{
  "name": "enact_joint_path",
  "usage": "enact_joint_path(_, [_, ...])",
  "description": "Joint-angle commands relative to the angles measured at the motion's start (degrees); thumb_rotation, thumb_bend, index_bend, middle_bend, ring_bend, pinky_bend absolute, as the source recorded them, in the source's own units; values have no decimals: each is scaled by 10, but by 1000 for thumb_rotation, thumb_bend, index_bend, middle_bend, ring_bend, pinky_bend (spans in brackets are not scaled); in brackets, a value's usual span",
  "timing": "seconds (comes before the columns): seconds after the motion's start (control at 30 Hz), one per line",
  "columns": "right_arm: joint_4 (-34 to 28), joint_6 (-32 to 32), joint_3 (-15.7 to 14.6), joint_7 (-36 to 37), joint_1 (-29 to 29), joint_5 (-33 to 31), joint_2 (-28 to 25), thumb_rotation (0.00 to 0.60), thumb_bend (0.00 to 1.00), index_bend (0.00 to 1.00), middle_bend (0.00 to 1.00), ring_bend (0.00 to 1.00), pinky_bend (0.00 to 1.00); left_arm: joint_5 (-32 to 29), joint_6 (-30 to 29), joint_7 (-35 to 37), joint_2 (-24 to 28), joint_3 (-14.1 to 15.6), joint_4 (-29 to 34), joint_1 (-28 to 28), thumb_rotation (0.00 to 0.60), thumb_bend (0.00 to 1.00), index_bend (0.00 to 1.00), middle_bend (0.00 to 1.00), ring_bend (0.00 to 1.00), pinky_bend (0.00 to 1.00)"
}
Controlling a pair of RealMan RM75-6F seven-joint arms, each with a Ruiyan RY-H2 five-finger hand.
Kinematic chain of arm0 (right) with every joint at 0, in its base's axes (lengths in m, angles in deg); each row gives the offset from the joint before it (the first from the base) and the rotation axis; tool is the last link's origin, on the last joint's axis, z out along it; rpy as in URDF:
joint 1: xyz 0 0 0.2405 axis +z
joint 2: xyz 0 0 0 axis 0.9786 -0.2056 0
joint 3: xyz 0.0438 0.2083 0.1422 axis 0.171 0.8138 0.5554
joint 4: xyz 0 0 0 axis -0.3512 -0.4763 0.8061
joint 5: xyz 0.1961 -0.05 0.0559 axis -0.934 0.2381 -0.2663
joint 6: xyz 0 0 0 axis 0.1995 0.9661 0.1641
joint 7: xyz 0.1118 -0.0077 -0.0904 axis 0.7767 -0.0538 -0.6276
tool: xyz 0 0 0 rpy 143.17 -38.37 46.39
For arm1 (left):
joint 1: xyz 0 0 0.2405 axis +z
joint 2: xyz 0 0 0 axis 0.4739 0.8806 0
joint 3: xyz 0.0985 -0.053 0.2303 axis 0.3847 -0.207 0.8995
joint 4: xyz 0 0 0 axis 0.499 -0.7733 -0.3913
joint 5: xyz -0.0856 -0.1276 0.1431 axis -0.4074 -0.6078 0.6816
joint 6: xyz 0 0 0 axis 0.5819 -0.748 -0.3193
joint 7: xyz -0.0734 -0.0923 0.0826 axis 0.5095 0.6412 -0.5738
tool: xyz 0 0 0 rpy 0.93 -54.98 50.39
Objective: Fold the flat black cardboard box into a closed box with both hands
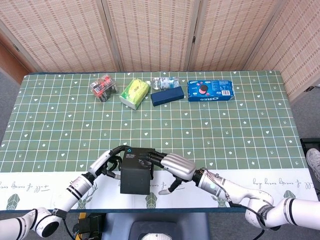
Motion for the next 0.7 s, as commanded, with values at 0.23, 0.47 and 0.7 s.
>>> enact_joint_path(0.23, [-16, 57, 23, -226, 37, -142, 28, 600, 0, 0, 89, 53, 164, -40, 0, -66, -47, -14, -26, 12, 600, 111, 250, 295, 627, 870])
enact_joint_path(0.47, [-35, 64, 22, -269, 45, -191, 18, 600, 0, 0, 89, 73, 164, -60, 15, -90, -75, -21, -50, 14, 600, 111, 239, 295, 627, 870])
enact_joint_path(0.7, [-48, 93, 23, -276, 65, -227, 4, 600, 0, 0, 89, 101, 164, -78, 10, -129, -103, -32, -72, 21, 600, 111, 232, 295, 625, 871])
